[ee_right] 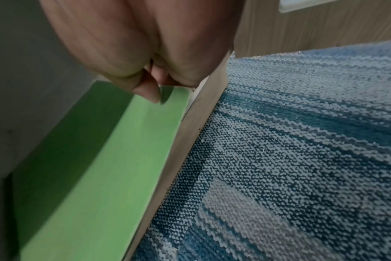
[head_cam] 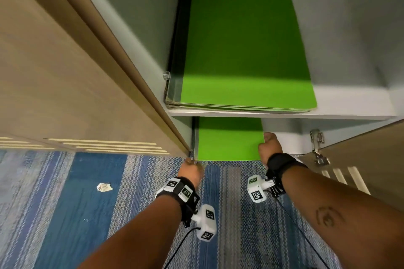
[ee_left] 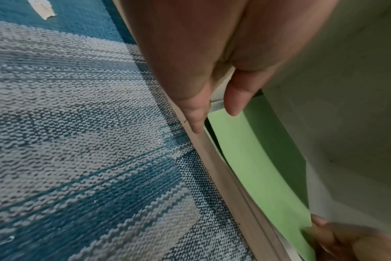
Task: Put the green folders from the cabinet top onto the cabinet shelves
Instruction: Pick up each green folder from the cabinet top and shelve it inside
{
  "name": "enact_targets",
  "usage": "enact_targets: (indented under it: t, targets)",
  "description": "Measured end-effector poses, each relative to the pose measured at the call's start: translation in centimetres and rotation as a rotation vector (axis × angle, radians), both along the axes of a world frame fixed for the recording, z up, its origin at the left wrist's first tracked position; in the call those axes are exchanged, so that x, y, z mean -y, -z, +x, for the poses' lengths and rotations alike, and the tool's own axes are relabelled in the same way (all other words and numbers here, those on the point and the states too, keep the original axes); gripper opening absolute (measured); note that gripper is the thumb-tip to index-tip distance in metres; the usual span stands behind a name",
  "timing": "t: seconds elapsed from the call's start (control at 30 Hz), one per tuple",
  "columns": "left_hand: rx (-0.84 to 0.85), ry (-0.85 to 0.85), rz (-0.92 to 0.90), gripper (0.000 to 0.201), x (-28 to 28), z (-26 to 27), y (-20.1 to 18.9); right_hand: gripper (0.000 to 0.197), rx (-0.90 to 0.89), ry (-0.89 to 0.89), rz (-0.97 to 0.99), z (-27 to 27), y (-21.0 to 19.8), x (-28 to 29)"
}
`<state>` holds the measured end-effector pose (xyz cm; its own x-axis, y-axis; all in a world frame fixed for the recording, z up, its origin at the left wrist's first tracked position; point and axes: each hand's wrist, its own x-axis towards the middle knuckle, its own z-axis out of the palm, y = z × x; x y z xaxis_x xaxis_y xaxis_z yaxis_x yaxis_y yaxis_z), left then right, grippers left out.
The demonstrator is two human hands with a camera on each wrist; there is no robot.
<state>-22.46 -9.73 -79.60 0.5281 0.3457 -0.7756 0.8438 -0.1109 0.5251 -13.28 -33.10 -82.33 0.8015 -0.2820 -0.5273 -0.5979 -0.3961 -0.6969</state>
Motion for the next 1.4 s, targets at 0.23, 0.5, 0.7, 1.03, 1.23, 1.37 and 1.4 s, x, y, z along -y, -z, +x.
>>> enact_targets:
  t: [0.23, 0.5, 0.7, 1.03, 1.23, 1.37, 1.4]
  targets:
    - [0.032, -0.068, -0.193, 0.059, 0.4, -0.6, -0.4, 0.049, -0.013, -0.058, -0.034, 1.2, -0.1, -0.7]
    - [0.040, -0.242, -0.285, 0.073, -0.3, -3.3, 1.0, 0.066, -0.003, -0.109, -0.184, 2.4, 1.6, -2.0]
    - [0.075, -0.304, -0.336, 0.080, -0.7, -3.2, 1.4, 0.075, -0.131, -0.371, -0.376, 1.1, 0.9, -2.3]
    - [0.121, -0.201, -0.359, 0.074, 0.7, -3.1, -9.6, 0.063, -0.031, -0.486, -0.180, -2.7, -10.2, -4.8]
    - [0.187, -0.079, -0.292, 0.051, 0.9, -4.4, -22.7, 0.066, -0.060, -0.431, 0.006, -7.4, -22.8, -5.6]
    - [0.255, 0.051, -0.209, 0.044, -0.5, -4.9, -33.6, 0.067, -0.035, -0.392, 0.102, -10.0, -34.1, -5.6]
    - [0.278, 0.067, -0.217, 0.042, -0.7, -4.8, -36.5, 0.068, -0.024, -0.405, 0.107, -10.5, -37.1, -5.5]
